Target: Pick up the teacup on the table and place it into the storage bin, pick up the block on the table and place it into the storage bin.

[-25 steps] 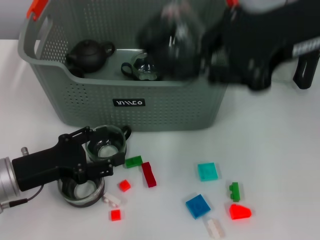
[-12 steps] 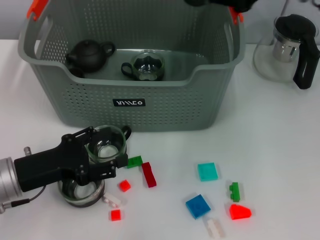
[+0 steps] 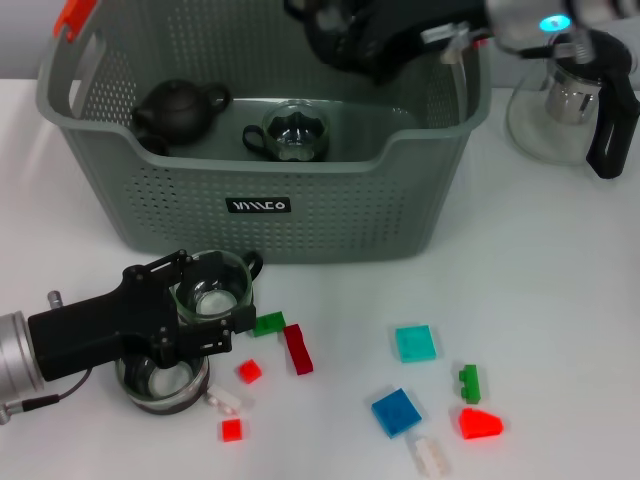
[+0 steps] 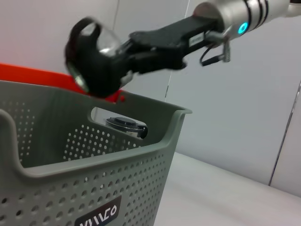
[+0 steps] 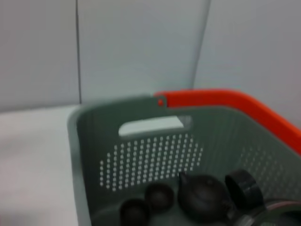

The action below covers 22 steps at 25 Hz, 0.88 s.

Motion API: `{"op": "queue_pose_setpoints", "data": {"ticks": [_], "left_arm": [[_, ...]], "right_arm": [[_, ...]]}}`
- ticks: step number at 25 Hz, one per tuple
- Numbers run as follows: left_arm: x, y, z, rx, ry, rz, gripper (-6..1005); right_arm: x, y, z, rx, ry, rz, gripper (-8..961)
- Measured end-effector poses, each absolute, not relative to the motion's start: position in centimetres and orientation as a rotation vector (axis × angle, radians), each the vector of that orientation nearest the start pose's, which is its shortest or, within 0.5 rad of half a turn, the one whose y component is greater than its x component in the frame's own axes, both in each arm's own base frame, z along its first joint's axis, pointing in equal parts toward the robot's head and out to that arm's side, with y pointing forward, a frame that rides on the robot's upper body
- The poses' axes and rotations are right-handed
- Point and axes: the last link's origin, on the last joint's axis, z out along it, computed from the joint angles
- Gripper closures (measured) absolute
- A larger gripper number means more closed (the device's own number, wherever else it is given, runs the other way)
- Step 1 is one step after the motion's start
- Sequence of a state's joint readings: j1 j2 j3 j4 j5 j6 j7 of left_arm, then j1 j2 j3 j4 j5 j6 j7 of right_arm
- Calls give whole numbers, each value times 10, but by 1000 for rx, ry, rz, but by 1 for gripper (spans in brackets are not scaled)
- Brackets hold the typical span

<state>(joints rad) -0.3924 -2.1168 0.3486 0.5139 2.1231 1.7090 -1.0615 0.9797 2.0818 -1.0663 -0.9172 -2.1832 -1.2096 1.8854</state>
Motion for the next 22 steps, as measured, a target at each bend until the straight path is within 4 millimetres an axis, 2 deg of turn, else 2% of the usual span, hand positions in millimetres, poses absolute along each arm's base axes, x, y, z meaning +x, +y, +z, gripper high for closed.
{"op": "queue_pose_setpoints", "data": {"ticks": [7, 22], "left_arm": [[-308, 262, -11, -2560, -618, -902, 127], [-307, 261, -12, -2555, -631, -912, 127]], "right_arm": [[66, 453, -50, -2726, 146, 85, 895], [91, 467, -64, -2608, 197, 9, 896]]}}
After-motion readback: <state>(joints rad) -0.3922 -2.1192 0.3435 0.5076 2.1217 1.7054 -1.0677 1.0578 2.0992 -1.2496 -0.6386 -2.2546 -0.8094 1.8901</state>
